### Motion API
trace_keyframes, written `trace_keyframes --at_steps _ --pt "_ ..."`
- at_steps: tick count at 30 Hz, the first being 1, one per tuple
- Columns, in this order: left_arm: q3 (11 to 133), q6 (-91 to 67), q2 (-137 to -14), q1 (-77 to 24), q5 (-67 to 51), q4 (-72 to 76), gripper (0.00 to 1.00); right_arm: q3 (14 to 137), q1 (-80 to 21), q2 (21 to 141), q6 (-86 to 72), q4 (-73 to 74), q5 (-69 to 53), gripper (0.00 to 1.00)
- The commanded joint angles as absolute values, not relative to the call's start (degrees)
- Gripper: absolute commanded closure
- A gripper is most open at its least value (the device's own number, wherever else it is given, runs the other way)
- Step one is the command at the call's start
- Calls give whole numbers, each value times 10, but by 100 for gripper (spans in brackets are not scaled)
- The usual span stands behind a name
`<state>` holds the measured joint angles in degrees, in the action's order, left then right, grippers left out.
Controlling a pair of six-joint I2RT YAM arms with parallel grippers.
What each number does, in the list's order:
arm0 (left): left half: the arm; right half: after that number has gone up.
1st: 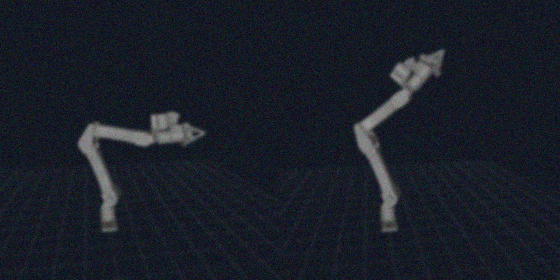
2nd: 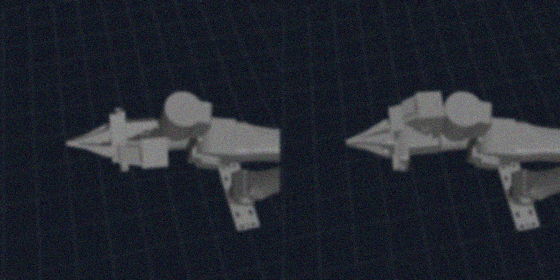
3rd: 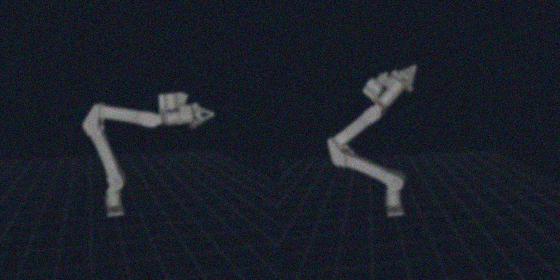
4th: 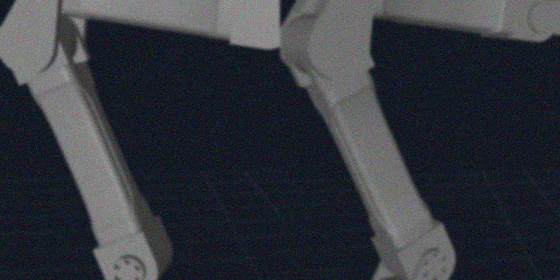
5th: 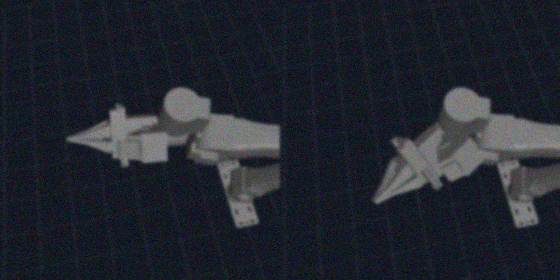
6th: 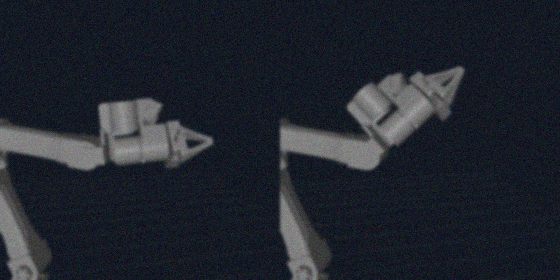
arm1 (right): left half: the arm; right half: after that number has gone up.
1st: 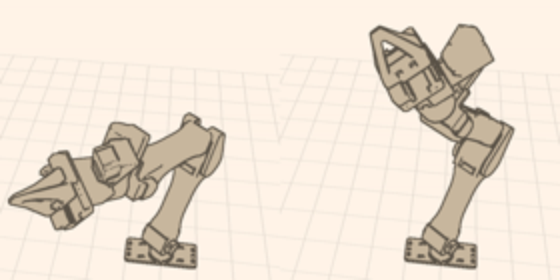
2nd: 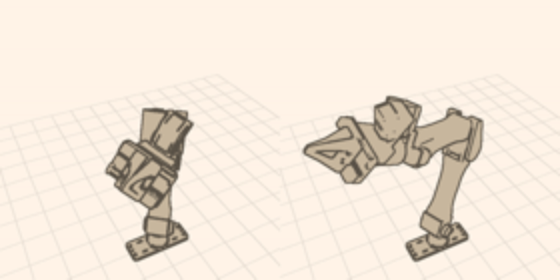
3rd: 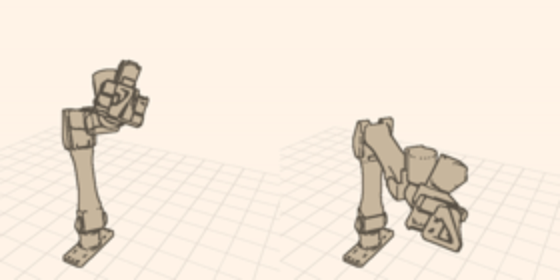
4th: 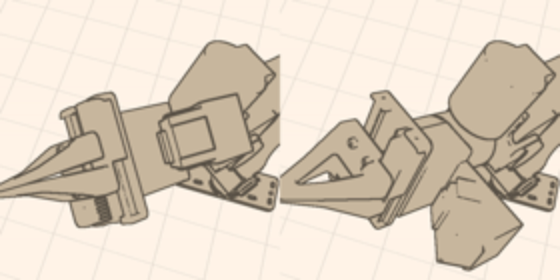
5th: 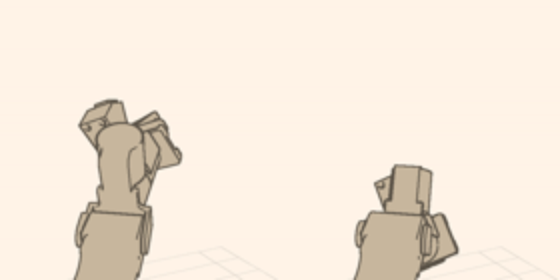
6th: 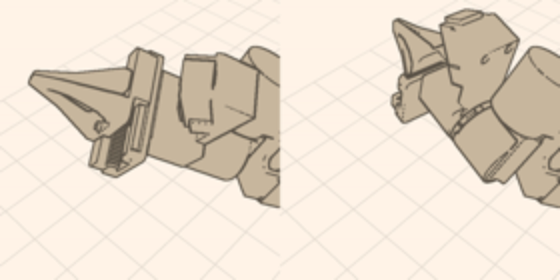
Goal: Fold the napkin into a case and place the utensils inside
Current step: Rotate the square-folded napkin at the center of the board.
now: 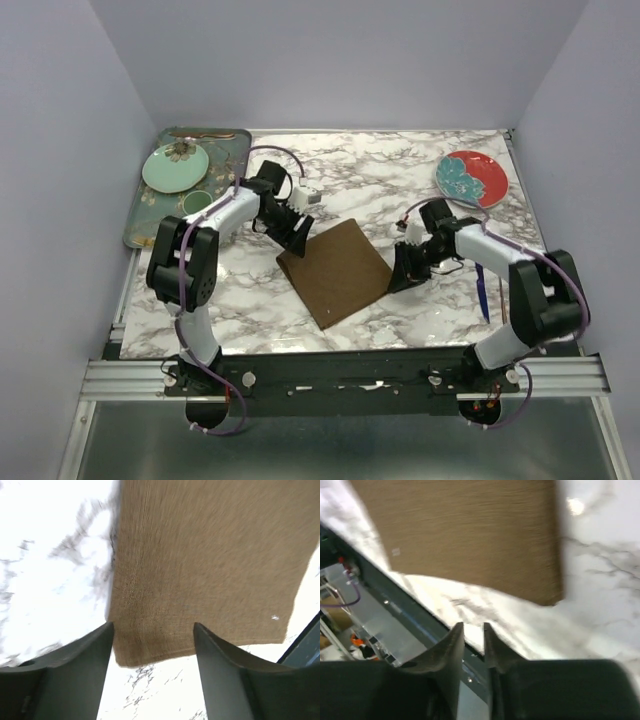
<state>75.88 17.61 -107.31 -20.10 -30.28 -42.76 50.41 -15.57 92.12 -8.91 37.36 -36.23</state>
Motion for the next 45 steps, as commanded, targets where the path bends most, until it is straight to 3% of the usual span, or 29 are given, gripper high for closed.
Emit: trace_keyframes --at_steps 1,3,6,10,14,20,27,33,36,38,41,43,44,45 --pt "780 137 -942 -200 -338 -354 19 532 -161 797 -83 350 -425 64" --pt "765 127 -900 -200 -329 -342 16 578 -162 775 -63 331 -403 55" --pt "740 111 -877 -200 -327 -354 17 634 -165 836 -11 327 -395 53" --pt "694 89 -879 -204 -330 -378 30 787 -170 973 57 402 -401 55" --pt "664 65 -903 -207 -328 -380 45 859 -179 1070 99 460 -423 56" --pt "667 63 -980 -210 -312 -369 50 844 -185 1129 125 461 -375 58" --pt "724 72 -1083 -211 -283 -375 51 727 -185 1109 134 433 -338 60" --pt "749 89 -1087 -211 -287 -392 52 619 -188 1081 120 405 -333 62" --pt "746 91 -1026 -211 -305 -398 48 636 -188 1052 115 417 -343 62" --pt "739 82 -971 -210 -324 -368 34 657 -188 1000 103 432 -379 60" --pt "730 45 -862 -211 -311 -304 16 712 -188 902 77 412 -406 50" --pt "743 33 -811 -211 -302 -287 1 756 -189 867 67 390 -404 34" --pt "751 32 -801 -211 -298 -287 1 773 -189 843 68 366 -399 26" --pt "766 29 -787 -211 -295 -285 1 788 -189 837 69 353 -396 11"
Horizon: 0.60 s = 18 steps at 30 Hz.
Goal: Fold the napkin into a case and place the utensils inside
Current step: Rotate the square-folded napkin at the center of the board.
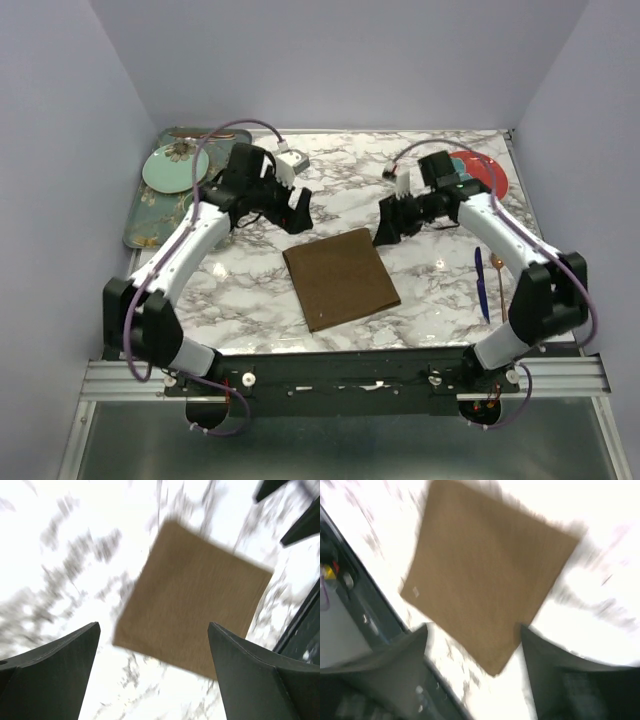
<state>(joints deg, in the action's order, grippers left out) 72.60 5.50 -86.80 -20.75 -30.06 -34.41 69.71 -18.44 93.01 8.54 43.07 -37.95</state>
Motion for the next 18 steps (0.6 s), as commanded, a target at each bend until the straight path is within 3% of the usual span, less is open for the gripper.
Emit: trace_keyframes --at_steps 1,3,6,7,8,12,18 --pt "771 26 -779 -211 -297 -280 1 815 -189 833 80 339 -395 7" --pt "764 -15 -757 -211 -284 -238 1 830 -188 831 94 276 -388 0" --pt "708 -67 -734 -211 -288 -112 1 822 -188 858 34 163 -388 0" --pt "701 -87 -736 -210 -287 -87 1 835 -186 876 39 163 -423 0" --pt "702 -111 -743 -210 -286 -83 1 878 -185 902 47 189 -534 0" --pt "722 -213 -831 -207 -433 -101 1 949 -185 1022 -103 227 -683 0" --pt "600 -435 -891 -202 -552 74 1 907 -191 1105 -223 218 -724 0"
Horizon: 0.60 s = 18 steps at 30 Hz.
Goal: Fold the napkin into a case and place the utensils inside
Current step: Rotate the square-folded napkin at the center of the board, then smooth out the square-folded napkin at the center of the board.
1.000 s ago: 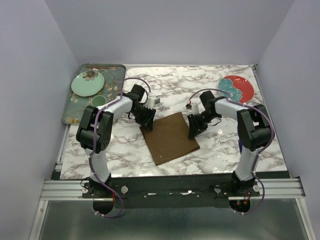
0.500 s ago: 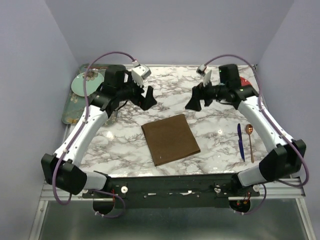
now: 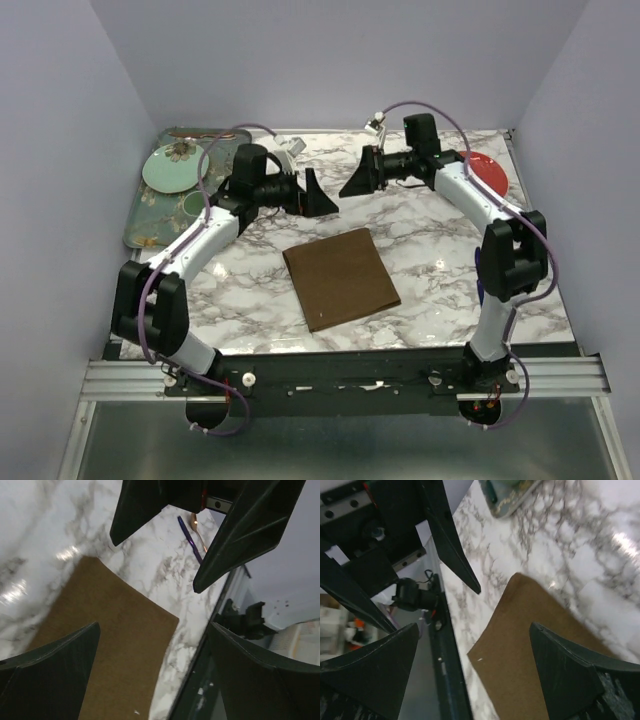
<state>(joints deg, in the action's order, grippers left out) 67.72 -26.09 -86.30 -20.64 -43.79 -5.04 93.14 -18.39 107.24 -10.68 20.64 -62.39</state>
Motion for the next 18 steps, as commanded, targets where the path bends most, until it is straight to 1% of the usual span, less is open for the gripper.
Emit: trace_keyframes --at_steps 1,3,10,11,12,18 --pt "587 -455 -901 -203 -557 93 1 897 -193 1114 -245 214 -730 0" --pt "557 -517 -935 -203 -581 171 1 892 -195 1149 -260 213 -745 0" --pt "542 -631 -1063 -202 -620 355 1 890 -196 1236 -286 205 -760 0" --pt "539 -647 -1076 -202 -618 406 1 887 -196 1243 -287 204 -763 0" --pt "537 -666 -1093 -202 -616 422 1 882 -197 1248 -287 204 -768 0" --pt "544 -658 -1152 -199 -625 420 1 881 -195 1307 -275 203 -762 0"
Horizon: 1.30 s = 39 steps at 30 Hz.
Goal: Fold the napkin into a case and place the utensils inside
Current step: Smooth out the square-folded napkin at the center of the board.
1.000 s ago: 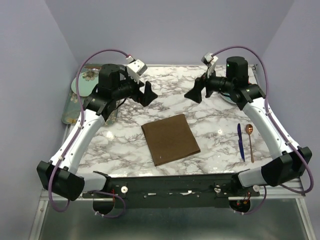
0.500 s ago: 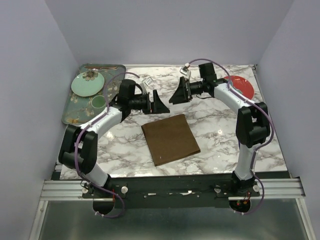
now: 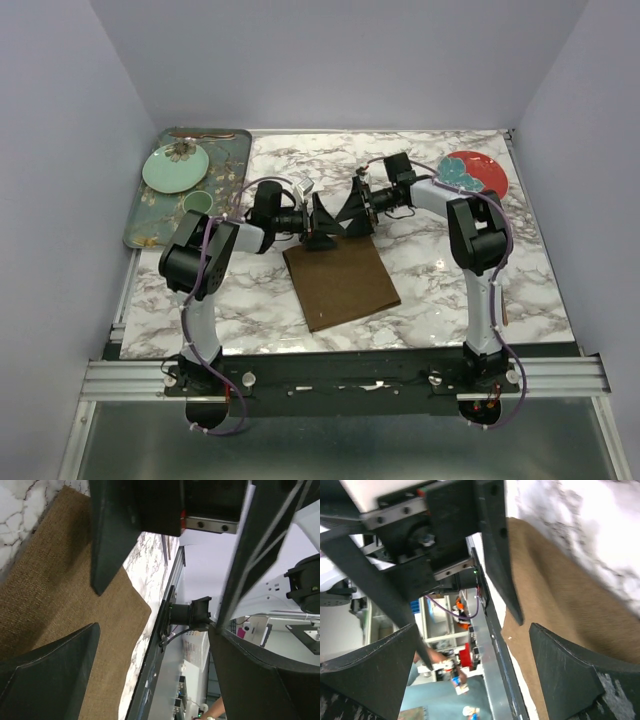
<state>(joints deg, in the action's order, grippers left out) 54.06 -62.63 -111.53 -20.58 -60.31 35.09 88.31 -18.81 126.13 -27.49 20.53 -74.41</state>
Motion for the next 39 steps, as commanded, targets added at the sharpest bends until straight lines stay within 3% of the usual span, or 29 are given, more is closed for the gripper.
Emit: trace_keyframes --at_steps 1,10,29,35,39 --pt "542 -657 -1159 -196 -621 419 1 883 -194 1314 -276 203 -758 0" --pt "529 -638 -1205 -164 -617 396 1 872 -164 1361 -284 219 -668 0" --pt "490 -441 -1115 -91 -640 153 1 938 -161 1370 -180 330 -578 0" --pt "541 -436 -1072 -122 -613 144 1 959 -168 1283 -129 358 -622 0" --pt "608 -336 -1041 -155 -536 28 1 875 -168 1173 -107 388 -636 0"
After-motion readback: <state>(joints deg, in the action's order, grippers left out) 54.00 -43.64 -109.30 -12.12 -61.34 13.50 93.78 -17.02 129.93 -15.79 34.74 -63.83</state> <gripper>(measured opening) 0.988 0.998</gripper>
